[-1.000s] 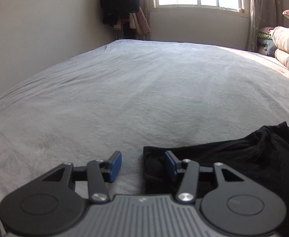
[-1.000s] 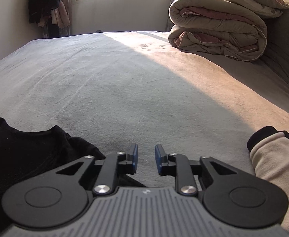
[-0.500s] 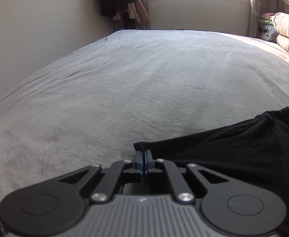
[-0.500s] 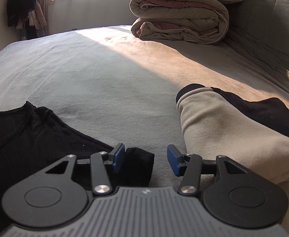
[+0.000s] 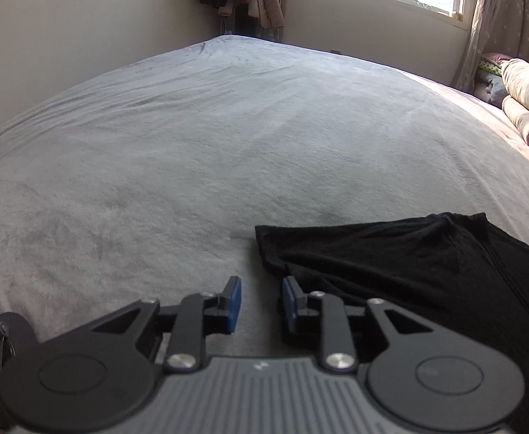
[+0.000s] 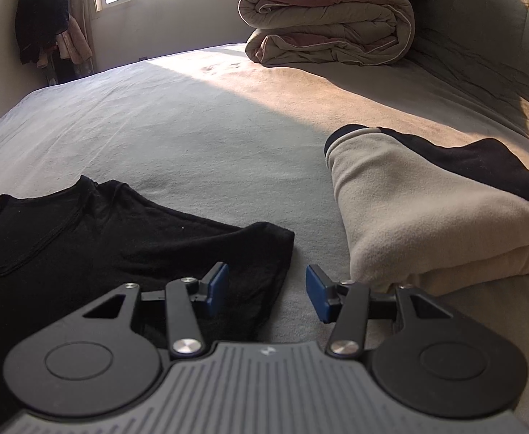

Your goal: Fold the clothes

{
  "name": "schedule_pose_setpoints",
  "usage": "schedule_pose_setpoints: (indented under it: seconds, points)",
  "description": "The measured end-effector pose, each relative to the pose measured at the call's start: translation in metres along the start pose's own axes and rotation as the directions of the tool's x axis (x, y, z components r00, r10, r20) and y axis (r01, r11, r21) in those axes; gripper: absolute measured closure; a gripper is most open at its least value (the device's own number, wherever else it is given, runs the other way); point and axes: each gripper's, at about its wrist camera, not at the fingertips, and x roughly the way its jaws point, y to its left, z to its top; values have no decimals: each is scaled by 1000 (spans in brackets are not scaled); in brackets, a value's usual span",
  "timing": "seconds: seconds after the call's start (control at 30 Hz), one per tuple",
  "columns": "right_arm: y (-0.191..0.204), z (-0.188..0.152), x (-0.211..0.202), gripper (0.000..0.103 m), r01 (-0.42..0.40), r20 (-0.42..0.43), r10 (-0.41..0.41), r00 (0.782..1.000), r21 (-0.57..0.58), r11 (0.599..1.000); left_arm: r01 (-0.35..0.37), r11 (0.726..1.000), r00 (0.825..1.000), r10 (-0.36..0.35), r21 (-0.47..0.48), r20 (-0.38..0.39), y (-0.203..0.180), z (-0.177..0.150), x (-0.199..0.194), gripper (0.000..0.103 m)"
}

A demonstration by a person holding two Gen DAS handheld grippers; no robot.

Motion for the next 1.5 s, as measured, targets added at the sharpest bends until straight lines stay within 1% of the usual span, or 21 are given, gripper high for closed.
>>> schedule_pose_setpoints:
  seconds: [0.07, 0.2, 0.33, 0.4, 0.43, 0.5, 0.53, 0.6, 0.7, 0.83, 0.87, 0.93, 1.03, 1.07, 1.1, 1.13, 1.2, 1.27, 1.43, 1.47, 1.5]
  points:
    - [-6, -5, -8, 51, -21, -11, 22, 1000, 49, 999, 62, 992, 997, -67, -112, -40, 15, -4, -2, 69]
    - [-31, -16, -20, 51, -134, -27, 146, 989, 262, 956, 158, 929, 981, -187, -335, -54, 39, -17, 3, 69]
    - [-41, -32, -17, 51, -248, -3, 282, 959, 467, 848, 186, 878, 978, -210, -441, -5, 46, -27, 4, 71]
    - [-38, -36, -13, 56, -258, 13, 290, 957, 497, 829, 190, 858, 978, -207, -477, 18, 49, -30, 5, 71]
    - [-37, -36, -12, 61, -252, 10, 284, 959, 489, 835, 186, 853, 980, -199, -487, 25, 49, -30, 7, 72]
    - [-34, -36, -10, 92, -240, 3, 272, 962, 474, 847, 174, 859, 983, -184, -482, 27, 45, -29, 8, 78]
    - [-32, -36, -10, 98, -234, 0, 265, 964, 466, 853, 167, 864, 984, -177, -474, 25, 41, -28, 8, 78]
    - [-30, -36, -8, 100, -222, -7, 253, 968, 451, 865, 164, 868, 984, -174, -469, 21, 37, -27, 8, 78]
    - [-25, -36, -6, 100, -204, -16, 233, 972, 427, 881, 206, 837, 973, -230, -507, 15, 43, -27, 9, 78]
    - [-23, -37, -7, 95, -200, -22, 229, 973, 413, 888, 284, 800, 948, -317, -528, 28, 51, -28, 10, 60]
    - [-23, -37, -8, 89, -203, -23, 234, 972, 415, 887, 318, 805, 937, -348, -501, 37, 51, -28, 10, 58]
    - [-21, -37, -9, 86, -210, -23, 240, 971, 409, 888, 359, 837, 925, -379, -414, 35, 47, -30, 10, 57]
    - [-19, -38, -11, 85, -212, -24, 241, 970, 399, 892, 342, 894, 937, -348, -289, 31, 39, -32, 10, 65]
    - [-18, -37, -11, 85, -210, -23, 239, 971, 398, 893, 324, 912, 944, -328, -252, 29, 36, -32, 10, 82]
    - [-16, -37, -10, 85, -208, -20, 235, 972, 393, 896, 308, 924, 950, -311, -227, 25, 34, -32, 10, 92]
    - [-15, -37, -10, 86, -206, -17, 231, 973, 389, 898, 294, 931, 954, -298, -216, 16, 35, -30, 11, 98]
    - [-13, -35, -9, 98, -180, -24, 203, 979, 367, 913, 264, 939, 963, -270, -221, 1, 38, -27, 9, 99]
    - [-13, -33, -11, 99, -141, -23, 159, 987, 343, 928, 191, 958, 980, -199, -215, -14, 39, -22, 5, 99]
    - [-10, -29, -8, 97, -110, -56, 133, 990, 307, 945, 115, 986, 990, -123, -125, -64, 28, -19, 3, 92]
    - [-9, -28, -11, 89, -105, -61, 130, 990, 304, 947, 105, 987, 991, -115, -122, -75, 27, -17, -2, 82]
    - [-7, -27, -14, 83, -100, -67, 126, 990, 301, 948, 97, 988, 991, -107, -122, -80, 25, -17, -8, 65]
